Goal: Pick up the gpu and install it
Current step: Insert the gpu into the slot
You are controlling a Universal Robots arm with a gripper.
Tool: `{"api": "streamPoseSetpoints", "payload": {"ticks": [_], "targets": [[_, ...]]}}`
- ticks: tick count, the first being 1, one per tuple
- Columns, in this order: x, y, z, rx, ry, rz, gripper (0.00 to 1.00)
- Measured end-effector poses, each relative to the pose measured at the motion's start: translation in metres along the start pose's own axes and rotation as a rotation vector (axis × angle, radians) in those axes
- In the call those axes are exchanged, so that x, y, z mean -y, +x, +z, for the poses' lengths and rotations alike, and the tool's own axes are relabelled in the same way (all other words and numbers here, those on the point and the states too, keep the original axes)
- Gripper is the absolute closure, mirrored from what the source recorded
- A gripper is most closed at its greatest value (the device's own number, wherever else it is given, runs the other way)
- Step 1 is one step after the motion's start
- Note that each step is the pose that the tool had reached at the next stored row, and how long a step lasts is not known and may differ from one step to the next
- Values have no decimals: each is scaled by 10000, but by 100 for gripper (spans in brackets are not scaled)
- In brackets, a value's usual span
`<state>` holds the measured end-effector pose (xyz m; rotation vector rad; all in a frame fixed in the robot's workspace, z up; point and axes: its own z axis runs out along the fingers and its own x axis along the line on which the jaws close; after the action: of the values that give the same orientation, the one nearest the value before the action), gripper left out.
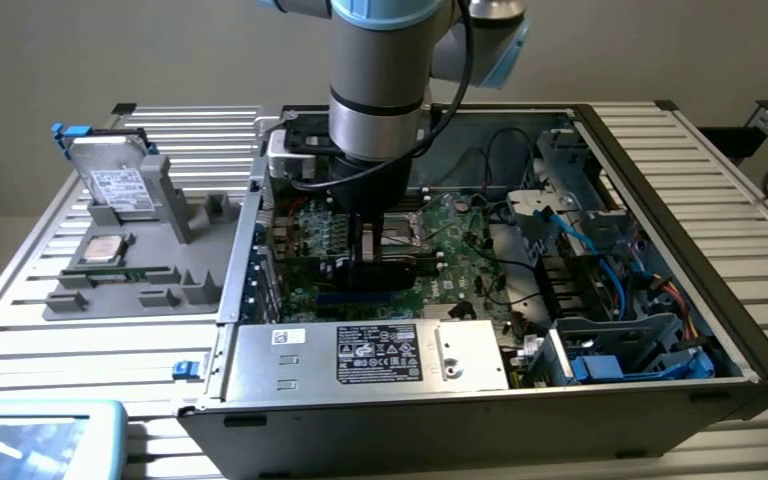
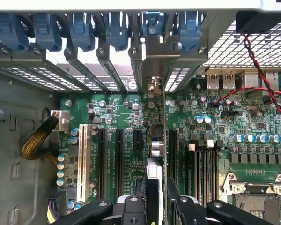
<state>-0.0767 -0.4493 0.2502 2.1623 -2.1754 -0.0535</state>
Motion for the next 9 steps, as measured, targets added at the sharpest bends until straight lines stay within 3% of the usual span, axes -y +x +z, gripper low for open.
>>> {"api": "streamPoseSetpoints", "payload": {"ticks": [9], "targets": [[-5, 0, 6, 1, 2, 1, 72]]}}
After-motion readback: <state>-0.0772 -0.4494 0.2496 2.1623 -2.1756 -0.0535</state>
